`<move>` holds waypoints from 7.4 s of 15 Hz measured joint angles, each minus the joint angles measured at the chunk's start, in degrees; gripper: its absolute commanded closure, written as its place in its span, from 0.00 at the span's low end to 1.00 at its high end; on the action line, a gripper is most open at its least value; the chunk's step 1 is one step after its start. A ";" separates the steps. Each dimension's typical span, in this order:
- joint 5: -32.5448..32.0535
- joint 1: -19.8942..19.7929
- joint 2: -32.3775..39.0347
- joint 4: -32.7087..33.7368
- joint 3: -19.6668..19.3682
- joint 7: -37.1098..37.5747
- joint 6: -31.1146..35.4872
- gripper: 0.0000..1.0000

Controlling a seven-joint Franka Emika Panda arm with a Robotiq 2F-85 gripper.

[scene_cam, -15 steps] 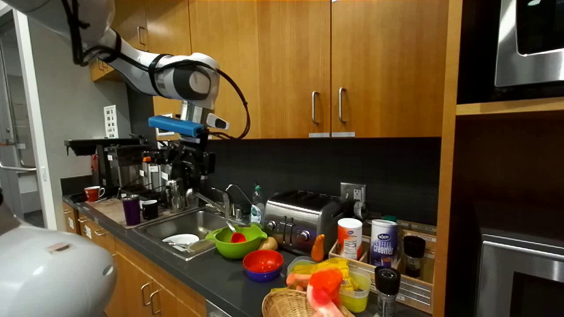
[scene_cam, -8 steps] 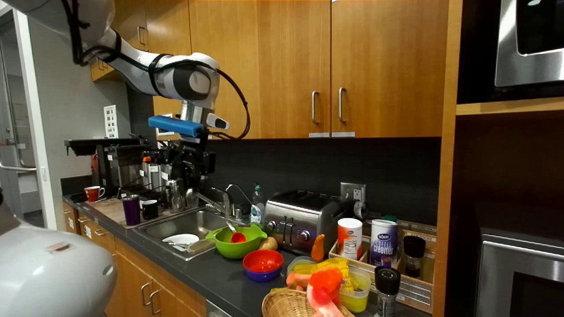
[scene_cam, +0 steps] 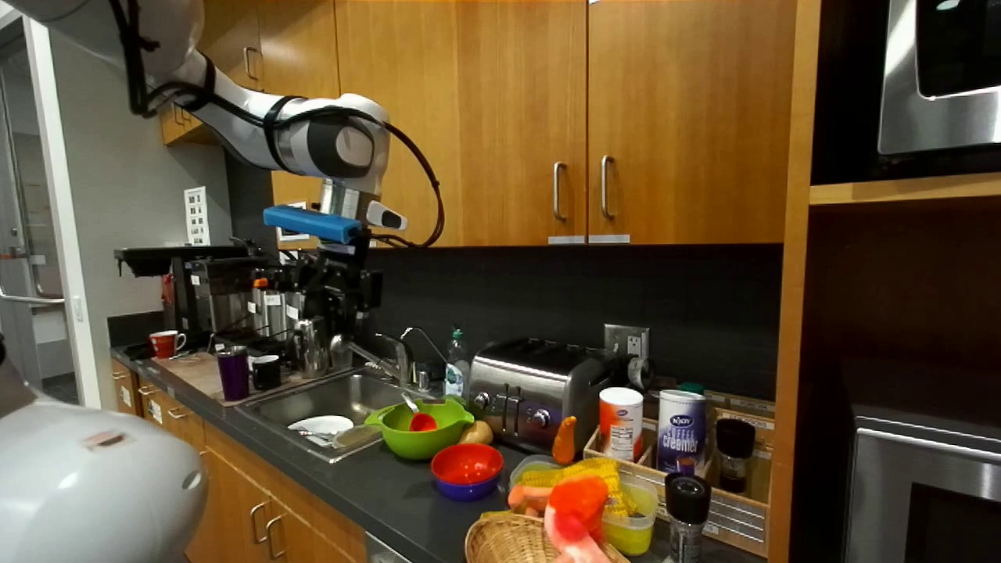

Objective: Turn the knob on the toaster

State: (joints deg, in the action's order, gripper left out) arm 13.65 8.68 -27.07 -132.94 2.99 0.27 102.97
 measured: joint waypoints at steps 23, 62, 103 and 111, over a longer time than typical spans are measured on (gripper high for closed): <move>-8.90 -9.24 0.38 -10.99 -2.15 4.45 25.78 0.00; -11.60 -11.85 33.07 2.59 -6.39 -0.93 61.86 0.00; 18.04 -22.05 47.57 21.97 -0.10 -27.89 45.46 0.00; 17.88 -22.08 47.85 22.30 0.36 -27.71 45.97 0.00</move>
State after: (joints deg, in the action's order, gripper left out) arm 31.53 -13.40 20.77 -110.63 3.35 -27.43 148.94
